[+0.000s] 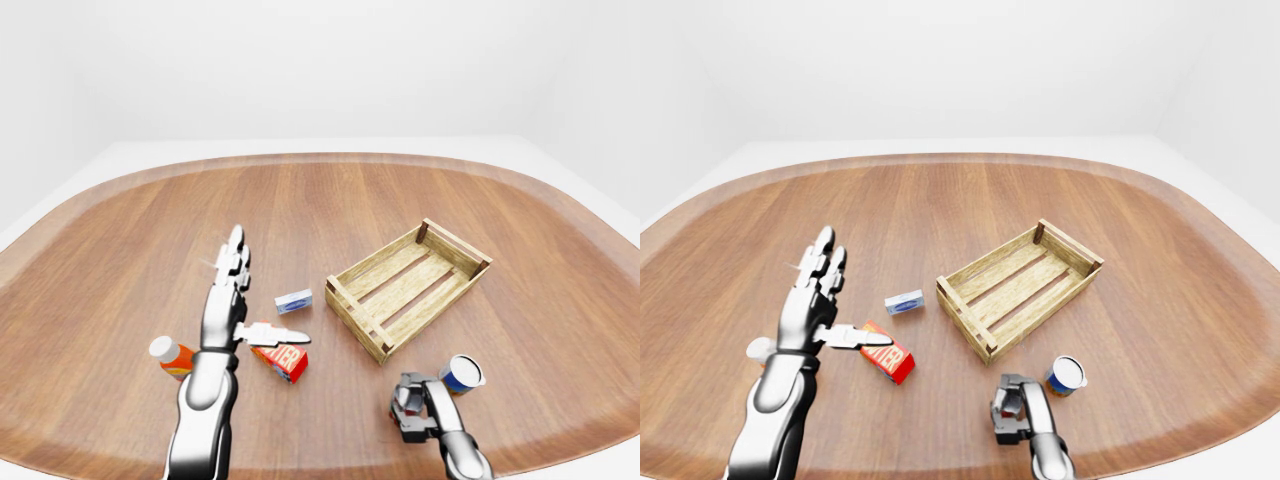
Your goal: Pick up the tomato sauce, and put it in the wooden tray.
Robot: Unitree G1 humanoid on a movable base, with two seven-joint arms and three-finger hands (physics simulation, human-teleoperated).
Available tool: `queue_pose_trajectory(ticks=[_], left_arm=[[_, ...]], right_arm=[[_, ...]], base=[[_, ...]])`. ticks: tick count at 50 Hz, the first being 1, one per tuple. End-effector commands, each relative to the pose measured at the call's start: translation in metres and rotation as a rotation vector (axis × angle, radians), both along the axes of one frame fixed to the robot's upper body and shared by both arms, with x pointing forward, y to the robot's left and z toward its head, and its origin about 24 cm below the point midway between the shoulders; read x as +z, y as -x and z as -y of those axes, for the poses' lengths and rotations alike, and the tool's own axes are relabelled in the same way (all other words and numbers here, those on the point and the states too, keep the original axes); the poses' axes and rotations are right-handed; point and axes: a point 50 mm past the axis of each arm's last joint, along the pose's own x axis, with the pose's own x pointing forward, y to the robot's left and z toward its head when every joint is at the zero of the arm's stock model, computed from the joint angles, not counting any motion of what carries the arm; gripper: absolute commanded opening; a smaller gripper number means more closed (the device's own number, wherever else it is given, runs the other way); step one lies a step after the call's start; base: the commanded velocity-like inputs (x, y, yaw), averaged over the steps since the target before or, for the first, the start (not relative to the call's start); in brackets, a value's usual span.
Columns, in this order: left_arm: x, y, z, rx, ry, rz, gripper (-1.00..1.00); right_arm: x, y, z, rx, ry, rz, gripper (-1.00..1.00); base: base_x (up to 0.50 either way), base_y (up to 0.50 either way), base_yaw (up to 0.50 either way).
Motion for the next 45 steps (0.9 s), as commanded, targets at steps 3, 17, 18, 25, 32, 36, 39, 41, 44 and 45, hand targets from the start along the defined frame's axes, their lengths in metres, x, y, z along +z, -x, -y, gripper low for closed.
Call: queue_pose_trajectory(ticks=[3,17,18,25,32,36,39,41,44,45], left_arm=[[0.000,0.000,0.000,-0.001,-0.001,0.000,1.00],[0.000,0.000,0.000,0.001,-0.001,0.000,1.00],[0.000,0.000,0.000,0.001,-0.001,0.000,1.00],[0.001,0.001,-0.001,0.004,0.001,0.004,1.00],[0.002,0.001,-0.001,0.004,0.003,0.008,1.00],[0.002,0.001,-0.002,0.004,0.003,0.010,1.00],[0.001,0.000,-0.002,0.004,0.003,0.004,1.00],[0.000,0.000,-0.002,0.006,0.004,0.001,1.00],[0.001,0.000,-0.002,0.005,0.005,0.005,1.00],[0.001,0.000,-0.002,0.005,0.005,0.004,1.00]], right_arm=[[0.002,-0.002,0.000,0.007,0.004,0.009,-1.00],[0.036,0.003,-0.006,0.033,-0.019,0.143,-1.00],[0.036,0.003,-0.006,0.033,-0.019,0.143,-1.00],[0.078,0.015,-0.014,0.083,-0.043,0.281,-1.00],[0.103,0.022,-0.018,0.110,-0.042,0.363,-1.00],[0.126,0.030,-0.021,0.132,-0.037,0.429,-1.00],[0.134,0.033,-0.023,0.140,-0.033,0.441,-1.00],[0.142,0.034,-0.023,0.146,-0.028,0.449,-1.00],[0.150,0.034,-0.023,0.150,-0.019,0.458,-1.00],[0.152,0.034,-0.023,0.151,-0.016,0.461,-1.00]], base=[[0.00,0.00,0.00],[0.00,0.00,0.00],[0.00,0.00,0.00],[0.00,0.00,0.00],[0.00,0.00,0.00],[0.00,0.00,0.00],[0.00,0.00,0.00],[0.00,0.00,0.00],[0.00,0.00,0.00],[0.00,0.00,0.00]])
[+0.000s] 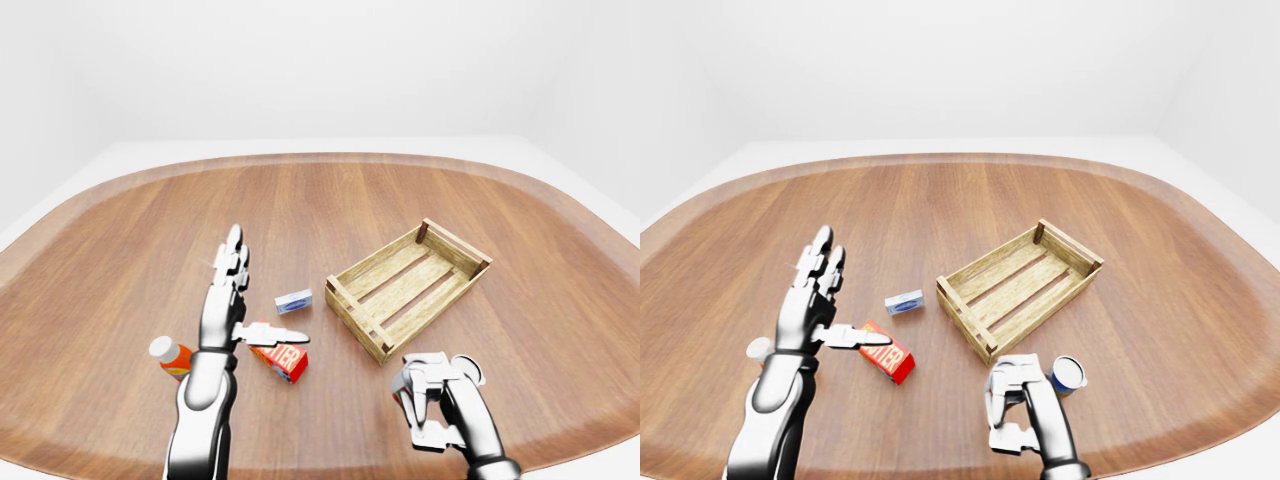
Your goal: Pick up the tomato sauce, and put it in the wooden tray.
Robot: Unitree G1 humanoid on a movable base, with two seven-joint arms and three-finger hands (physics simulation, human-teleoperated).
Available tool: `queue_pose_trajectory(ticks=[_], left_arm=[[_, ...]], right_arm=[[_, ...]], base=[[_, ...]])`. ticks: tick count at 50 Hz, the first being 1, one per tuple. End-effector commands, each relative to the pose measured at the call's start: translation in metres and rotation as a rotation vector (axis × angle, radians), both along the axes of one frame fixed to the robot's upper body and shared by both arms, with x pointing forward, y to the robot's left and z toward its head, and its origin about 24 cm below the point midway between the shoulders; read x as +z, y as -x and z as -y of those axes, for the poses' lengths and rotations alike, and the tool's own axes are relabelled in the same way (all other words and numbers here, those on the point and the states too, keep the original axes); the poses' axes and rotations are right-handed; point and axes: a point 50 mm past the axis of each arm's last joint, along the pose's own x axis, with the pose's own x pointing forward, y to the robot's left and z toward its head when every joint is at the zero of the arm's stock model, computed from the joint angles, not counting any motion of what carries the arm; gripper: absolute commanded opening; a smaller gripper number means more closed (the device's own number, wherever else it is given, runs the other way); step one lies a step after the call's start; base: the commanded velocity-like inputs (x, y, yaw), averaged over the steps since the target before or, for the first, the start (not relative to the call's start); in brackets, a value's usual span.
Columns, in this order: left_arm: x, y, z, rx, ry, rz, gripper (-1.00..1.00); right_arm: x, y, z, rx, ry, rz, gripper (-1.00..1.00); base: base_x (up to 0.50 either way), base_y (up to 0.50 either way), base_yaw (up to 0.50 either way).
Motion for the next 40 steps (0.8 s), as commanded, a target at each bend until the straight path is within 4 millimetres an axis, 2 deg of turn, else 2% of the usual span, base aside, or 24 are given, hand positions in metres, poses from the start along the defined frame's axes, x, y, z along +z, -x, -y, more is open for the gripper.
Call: queue_pose_trajectory(ticks=[1,6,18,30,40], left_arm=[[0.000,-0.001,0.000,0.000,0.002,-0.001,1.00],[0.000,-0.001,0.000,0.000,0.001,-0.002,1.00],[0.000,-0.001,-0.001,0.003,0.001,0.001,1.00],[-0.002,-0.002,-0.001,0.004,0.001,-0.010,1.00],[-0.003,-0.002,-0.001,0.004,0.000,-0.015,1.00]], right_arm=[[0.042,0.008,-0.003,0.014,0.030,0.088,-1.00],[0.055,0.006,-0.001,0.015,0.051,0.112,-1.00],[0.118,0.001,0.001,0.053,0.123,0.419,-1.00],[0.134,-0.011,0.012,0.030,0.236,0.503,-1.00],[0.164,-0.029,0.012,0.036,0.418,0.647,-1.00]], base=[[0.00,0.00,0.00],[0.00,0.00,0.00],[0.00,0.00,0.00],[0.00,0.00,0.00],[0.00,0.00,0.00]])
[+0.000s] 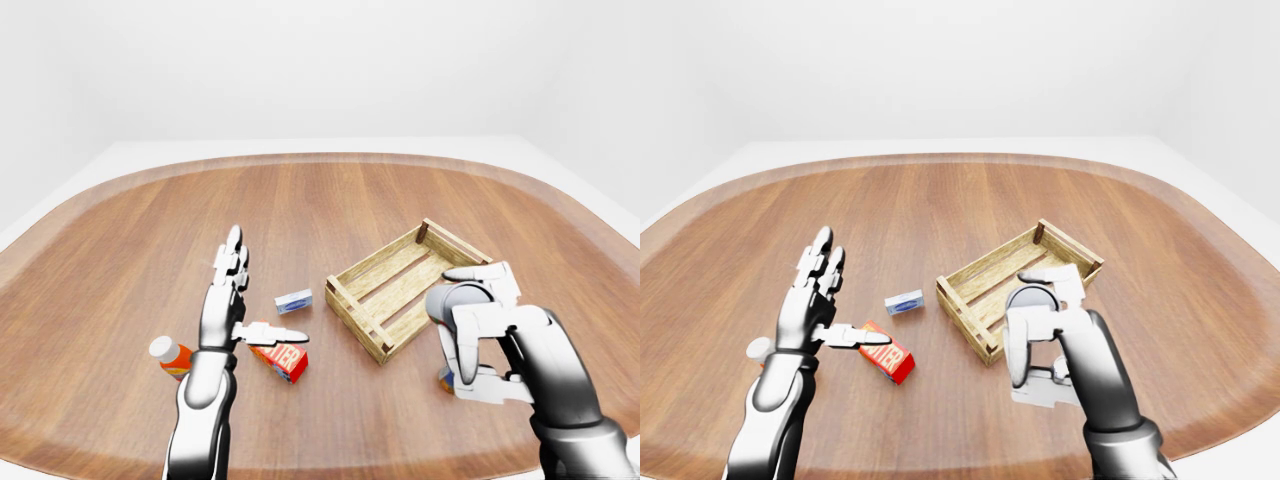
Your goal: Pick up the tomato sauce, and put it in the wooden tray.
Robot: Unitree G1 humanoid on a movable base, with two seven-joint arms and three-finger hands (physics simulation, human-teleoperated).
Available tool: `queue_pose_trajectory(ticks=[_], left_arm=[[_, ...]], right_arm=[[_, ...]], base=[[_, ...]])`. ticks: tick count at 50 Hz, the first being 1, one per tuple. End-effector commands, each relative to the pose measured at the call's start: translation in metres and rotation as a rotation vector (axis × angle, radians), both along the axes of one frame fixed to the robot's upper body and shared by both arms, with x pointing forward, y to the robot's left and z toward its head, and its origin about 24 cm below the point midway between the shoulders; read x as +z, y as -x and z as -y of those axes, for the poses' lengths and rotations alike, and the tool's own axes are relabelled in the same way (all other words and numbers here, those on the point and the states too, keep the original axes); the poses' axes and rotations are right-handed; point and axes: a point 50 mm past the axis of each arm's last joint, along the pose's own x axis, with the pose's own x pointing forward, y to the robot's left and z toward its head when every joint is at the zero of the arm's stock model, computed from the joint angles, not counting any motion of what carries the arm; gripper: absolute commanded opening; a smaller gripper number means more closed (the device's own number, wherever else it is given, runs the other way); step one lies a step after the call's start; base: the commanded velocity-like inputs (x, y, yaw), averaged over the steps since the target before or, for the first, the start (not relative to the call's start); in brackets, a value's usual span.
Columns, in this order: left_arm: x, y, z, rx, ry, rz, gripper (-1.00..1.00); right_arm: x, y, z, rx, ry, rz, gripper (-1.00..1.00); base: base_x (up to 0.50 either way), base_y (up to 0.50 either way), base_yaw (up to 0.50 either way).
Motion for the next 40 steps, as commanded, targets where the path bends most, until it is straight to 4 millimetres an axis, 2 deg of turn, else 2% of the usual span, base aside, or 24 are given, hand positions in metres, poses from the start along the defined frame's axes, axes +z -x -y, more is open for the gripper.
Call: queue_pose_trajectory(ticks=[1,3,11,18,25,31,38,40], left_arm=[[-0.001,-0.001,0.000,0.001,0.000,-0.006,1.00],[-0.001,0.000,0.000,0.000,-0.001,-0.003,1.00],[0.001,-0.001,0.000,0.000,0.000,0.002,1.00],[0.000,-0.002,0.000,0.001,0.001,-0.002,1.00],[0.002,-0.002,-0.001,0.001,0.003,0.008,1.00],[0.004,-0.001,-0.001,0.001,0.004,0.015,1.00],[0.005,-0.001,-0.002,0.002,0.006,0.024,1.00],[0.005,-0.001,-0.002,0.002,0.007,0.023,1.00]], right_arm=[[0.034,-0.013,0.000,-0.046,0.175,0.175,-1.00],[0.042,-0.014,-0.003,-0.027,0.192,0.238,-1.00],[0.054,-0.052,-0.007,0.016,0.144,0.349,-1.00],[0.048,-0.096,-0.005,0.000,0.023,0.312,-1.00],[0.028,-0.143,0.001,-0.061,-0.111,0.187,-1.00],[-0.007,-0.190,0.013,-0.172,-0.238,-0.009,-1.00],[-0.043,-0.228,0.019,-0.292,-0.291,-0.223,-1.00],[-0.049,-0.233,0.019,-0.310,-0.295,-0.261,-1.00]], base=[[0.00,0.00,0.00],[0.00,0.00,0.00],[0.00,0.00,0.00],[0.00,0.00,0.00],[0.00,0.00,0.00],[0.00,0.00,0.00],[0.00,0.00,0.00],[0.00,0.00,0.00]])
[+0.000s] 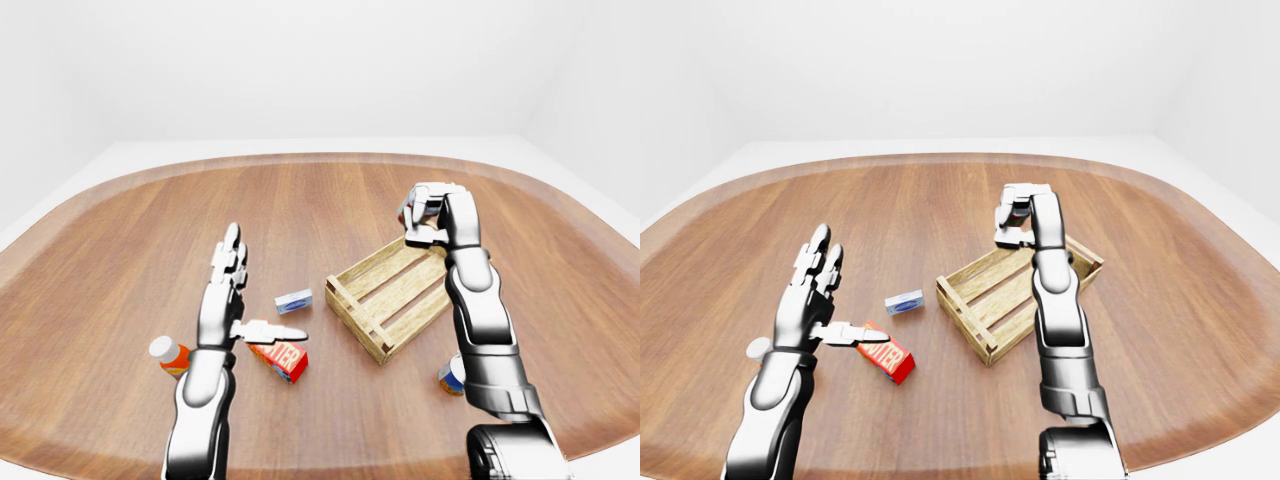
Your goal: Pick up the tomato sauce, and put it in the wooden tray.
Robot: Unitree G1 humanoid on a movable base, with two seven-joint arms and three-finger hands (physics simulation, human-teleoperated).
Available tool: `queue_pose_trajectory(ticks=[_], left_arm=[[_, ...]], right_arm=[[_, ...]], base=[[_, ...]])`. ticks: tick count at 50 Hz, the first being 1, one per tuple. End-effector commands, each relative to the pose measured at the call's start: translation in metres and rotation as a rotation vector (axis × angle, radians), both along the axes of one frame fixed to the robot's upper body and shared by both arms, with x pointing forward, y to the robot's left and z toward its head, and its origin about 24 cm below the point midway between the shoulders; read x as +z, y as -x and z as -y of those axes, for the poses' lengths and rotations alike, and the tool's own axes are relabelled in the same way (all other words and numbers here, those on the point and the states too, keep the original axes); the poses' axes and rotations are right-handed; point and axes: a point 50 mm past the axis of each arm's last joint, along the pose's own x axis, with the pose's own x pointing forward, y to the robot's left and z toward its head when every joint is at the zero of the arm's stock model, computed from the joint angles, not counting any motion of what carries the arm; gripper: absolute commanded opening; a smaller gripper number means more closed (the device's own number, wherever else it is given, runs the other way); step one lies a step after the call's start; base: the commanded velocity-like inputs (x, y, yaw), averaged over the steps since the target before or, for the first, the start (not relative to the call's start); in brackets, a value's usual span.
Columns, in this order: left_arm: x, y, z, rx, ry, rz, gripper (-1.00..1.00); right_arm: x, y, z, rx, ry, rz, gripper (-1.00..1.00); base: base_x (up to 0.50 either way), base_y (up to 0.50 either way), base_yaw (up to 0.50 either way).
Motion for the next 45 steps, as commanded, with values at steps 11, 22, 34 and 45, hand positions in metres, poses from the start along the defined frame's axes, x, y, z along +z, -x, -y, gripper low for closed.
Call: queue_pose_trajectory(ticks=[11,22,34,45], left_arm=[[0.007,0.002,-0.002,0.002,0.007,0.030,1.00],[0.007,0.002,-0.002,0.001,0.009,0.033,1.00],[0.008,0.002,-0.002,0.001,0.008,0.036,1.00],[0.008,0.002,-0.001,-0.001,0.007,0.035,1.00]], right_arm=[[-0.077,-0.068,0.015,-0.256,-0.107,-0.469,-1.00],[-0.097,-0.061,0.020,-0.308,-0.033,-0.513,-1.00],[-0.120,-0.049,0.024,-0.334,0.003,-0.579,-1.00],[-0.138,-0.038,0.026,-0.324,-0.006,-0.634,-1.00]], base=[[0.00,0.00,0.00],[0.00,0.00,0.00],[0.00,0.00,0.00],[0.00,0.00,0.00]])
